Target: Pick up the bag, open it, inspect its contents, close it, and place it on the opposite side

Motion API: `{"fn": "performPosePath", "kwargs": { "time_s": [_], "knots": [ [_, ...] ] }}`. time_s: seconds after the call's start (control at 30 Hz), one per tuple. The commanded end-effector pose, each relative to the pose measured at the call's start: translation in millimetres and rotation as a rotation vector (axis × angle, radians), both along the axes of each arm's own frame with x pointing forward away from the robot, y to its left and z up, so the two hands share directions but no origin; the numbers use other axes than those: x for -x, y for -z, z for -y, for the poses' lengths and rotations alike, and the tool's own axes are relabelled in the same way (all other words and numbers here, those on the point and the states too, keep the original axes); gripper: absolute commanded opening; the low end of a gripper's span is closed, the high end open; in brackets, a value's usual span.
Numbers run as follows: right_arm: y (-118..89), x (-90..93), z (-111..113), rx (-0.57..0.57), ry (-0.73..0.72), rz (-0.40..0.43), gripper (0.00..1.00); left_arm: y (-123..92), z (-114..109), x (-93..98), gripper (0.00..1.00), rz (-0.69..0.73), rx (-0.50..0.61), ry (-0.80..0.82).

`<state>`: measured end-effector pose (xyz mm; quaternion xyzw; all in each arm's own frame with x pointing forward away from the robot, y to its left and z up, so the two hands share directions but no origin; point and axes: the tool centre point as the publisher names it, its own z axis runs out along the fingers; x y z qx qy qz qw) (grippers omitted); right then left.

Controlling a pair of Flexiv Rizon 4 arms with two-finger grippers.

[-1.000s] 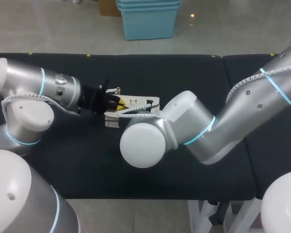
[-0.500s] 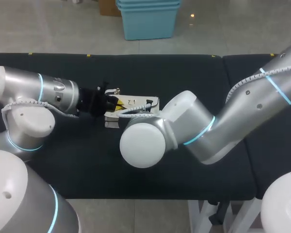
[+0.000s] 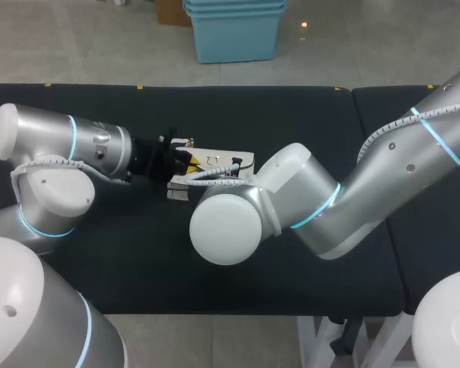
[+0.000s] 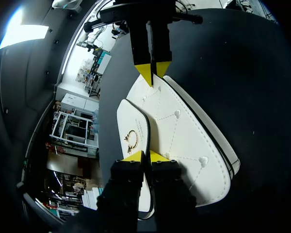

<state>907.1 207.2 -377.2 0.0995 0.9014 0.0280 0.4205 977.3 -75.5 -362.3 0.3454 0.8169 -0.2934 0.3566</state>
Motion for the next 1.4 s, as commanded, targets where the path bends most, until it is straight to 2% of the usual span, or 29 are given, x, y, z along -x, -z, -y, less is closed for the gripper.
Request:
{"fn": "performPosePath", "kwargs": {
  "time_s": [0.03, 0.2, 0.5, 0.53, 0.57, 0.63, 0.7, 0.73, 0.8, 0.97, 1.17, 1.23, 1.27, 1.4],
  "knots": [
    [3, 0.1, -2, -0.001, 0.001, 0.003, 0.00, 4, -6, -1.4, 0.00, 0.001, 0.004, -0.015],
    [3, 0.1, -2, -0.001, 0.001, 0.003, 0.00, 7, -14, -3.6, 0.00, -0.013, 0.011, -0.038],
    [3, 0.1, -2, -0.001, 0.001, 0.003, 0.00, 10, 3, 0.4, 0.00, -0.041, 0.049, -0.012],
    [3, 0.1, -2, -0.001, 0.001, 0.003, 0.00, 8, 3, 0.4, 0.14, -0.042, 0.051, -0.012],
    [3, 0.1, -2, -0.001, 0.001, 0.003, 0.00, 6, 1, 0.9, 0.33, -0.041, 0.053, -0.012],
    [3, 0.1, -2, -0.001, 0.001, 0.003, 0.00, 2, -1, 1.8, 0.47, -0.038, 0.061, -0.014],
    [3, 0.1, -2, -0.001, 0.001, 0.003, 0.00, -4, -3, 3.5, 0.74, -0.029, 0.070, -0.017],
    [3, 0.1, -2, -0.001, 0.001, 0.003, 0.00, -7, -5, 4.7, 0.84, -0.027, 0.075, -0.017],
    [3, 0.1, -2, -0.001, 0.001, 0.003, 0.00, -14, -6, 7.4, 0.92, -0.018, 0.083, -0.015],
    [3, 0.1, -2, -0.001, 0.001, 0.003, 0.00, -32, -10, 14.7, 0.99, -0.002, 0.116, -0.008],
    [-3, -1.1, -2, -0.010, 0.010, 0.014, 0.01, -49, -16, 20.9, 1.00, 0.004, 0.156, 0.005],
    [-7, -2.0, -2, -0.015, 0.015, 0.018, 0.44, -54, -18, 22.2, 1.00, 0.003, 0.165, 0.010],
    [-8, -2.5, -2, -0.017, 0.017, 0.020, 0.98, -55, -18, 22.5, 1.00, 0.004, 0.166, 0.010],
    [-17, -3.4, -1, -0.027, 0.022, 0.034, 1.00, -61, -23, 23.5, 1.00, -0.005, 0.184, 0.006]
  ]
}}
